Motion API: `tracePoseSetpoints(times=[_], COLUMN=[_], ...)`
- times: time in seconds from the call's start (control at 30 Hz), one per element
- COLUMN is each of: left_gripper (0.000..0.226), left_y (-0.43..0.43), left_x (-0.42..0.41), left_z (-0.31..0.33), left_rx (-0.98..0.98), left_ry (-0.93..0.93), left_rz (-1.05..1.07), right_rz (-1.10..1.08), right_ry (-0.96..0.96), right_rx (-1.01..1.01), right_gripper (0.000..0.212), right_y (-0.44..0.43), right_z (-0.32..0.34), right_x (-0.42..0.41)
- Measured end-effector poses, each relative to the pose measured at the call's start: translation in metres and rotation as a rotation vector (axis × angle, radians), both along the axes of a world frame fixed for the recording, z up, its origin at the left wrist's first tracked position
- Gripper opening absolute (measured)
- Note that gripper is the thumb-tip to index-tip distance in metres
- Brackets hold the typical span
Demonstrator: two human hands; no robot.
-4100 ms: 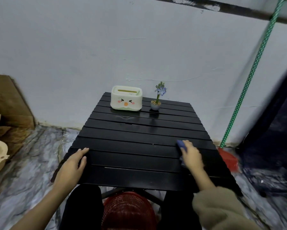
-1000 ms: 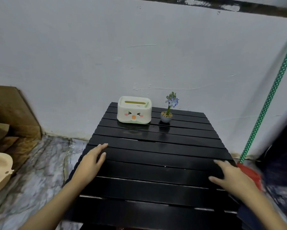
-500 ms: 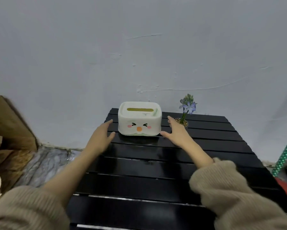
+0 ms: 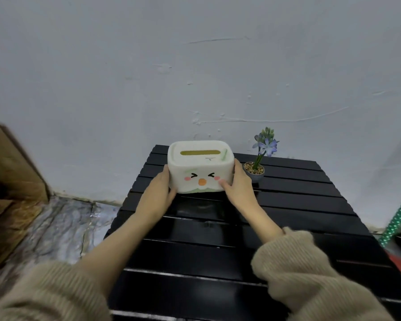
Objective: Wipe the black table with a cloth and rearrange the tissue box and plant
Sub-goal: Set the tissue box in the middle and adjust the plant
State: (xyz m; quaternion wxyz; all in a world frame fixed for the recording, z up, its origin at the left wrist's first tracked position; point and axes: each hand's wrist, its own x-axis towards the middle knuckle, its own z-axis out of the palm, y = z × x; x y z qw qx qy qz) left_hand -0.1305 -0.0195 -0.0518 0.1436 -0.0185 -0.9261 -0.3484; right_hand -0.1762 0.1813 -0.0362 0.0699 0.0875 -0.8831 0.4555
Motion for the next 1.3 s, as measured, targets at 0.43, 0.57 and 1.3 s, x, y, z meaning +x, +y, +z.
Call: tracePoseSetpoints(times=[0.43, 0.57, 1.3], left_gripper=[0.059, 0.062, 0.047], left_y=[0.069, 0.079, 0.019], left_x=[0.15, 0.183, 0.166], left_z=[0.017, 0.013, -0.013], left_rx=[0.116, 0.128, 0.074], left_ry=[0.046, -0.002, -0.193], left_rz=[0.036, 0.021, 0.143], right_rz=[0.082, 0.087, -0.067], right_ry=[-0.057, -0.111, -0.196], right_rx=[-0.089, -0.109, 0.101], right_gripper=[0.065, 0.064, 0.064], right_y=[0.065, 0.077, 0.119], right_z=[0.03, 0.025, 0.006], right_x=[0.124, 0.152, 0.094])
